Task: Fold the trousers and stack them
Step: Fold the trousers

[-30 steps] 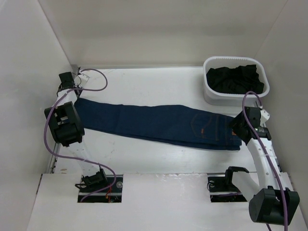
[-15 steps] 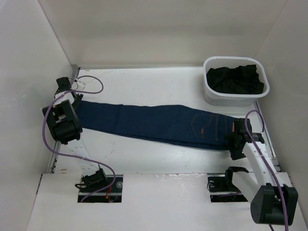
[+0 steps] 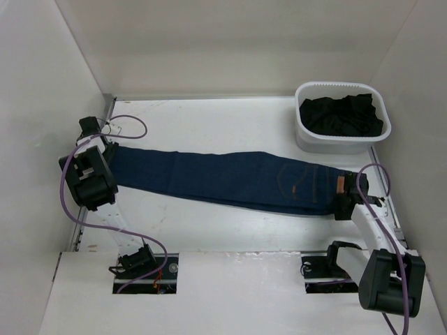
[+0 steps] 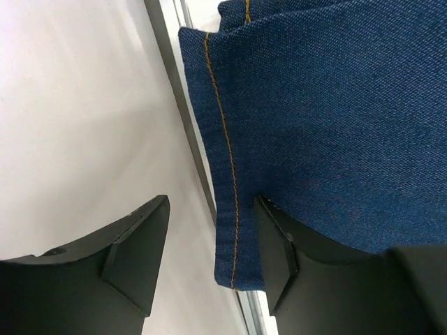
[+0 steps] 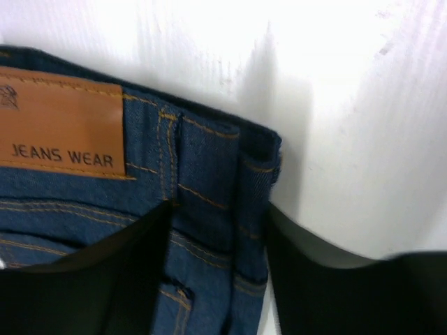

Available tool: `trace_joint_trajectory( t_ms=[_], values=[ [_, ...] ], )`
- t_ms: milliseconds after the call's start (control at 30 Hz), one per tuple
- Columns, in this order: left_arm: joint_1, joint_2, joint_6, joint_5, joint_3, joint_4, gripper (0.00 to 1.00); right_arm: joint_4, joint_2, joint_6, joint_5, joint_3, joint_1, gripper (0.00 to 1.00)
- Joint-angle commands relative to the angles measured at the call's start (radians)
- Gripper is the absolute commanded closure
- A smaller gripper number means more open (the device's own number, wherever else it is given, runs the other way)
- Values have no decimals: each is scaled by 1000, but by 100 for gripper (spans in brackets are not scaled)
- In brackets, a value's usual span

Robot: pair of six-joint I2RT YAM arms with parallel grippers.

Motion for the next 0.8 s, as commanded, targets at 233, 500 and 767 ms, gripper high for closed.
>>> trace_joint_trajectory(
  t_ms=[233, 500, 767],
  values=[
    [48, -84, -23, -8, -6, -30, 49, 228, -1, -67, -37, -116, -148, 78],
    [49, -128, -23, 15, -32, -71, 48, 215, -53, -303, -16, -13, -194, 100],
    [7, -144, -55, 89, -7, -186, 46, 20, -258, -627, 167, 200, -130, 100]
  ],
)
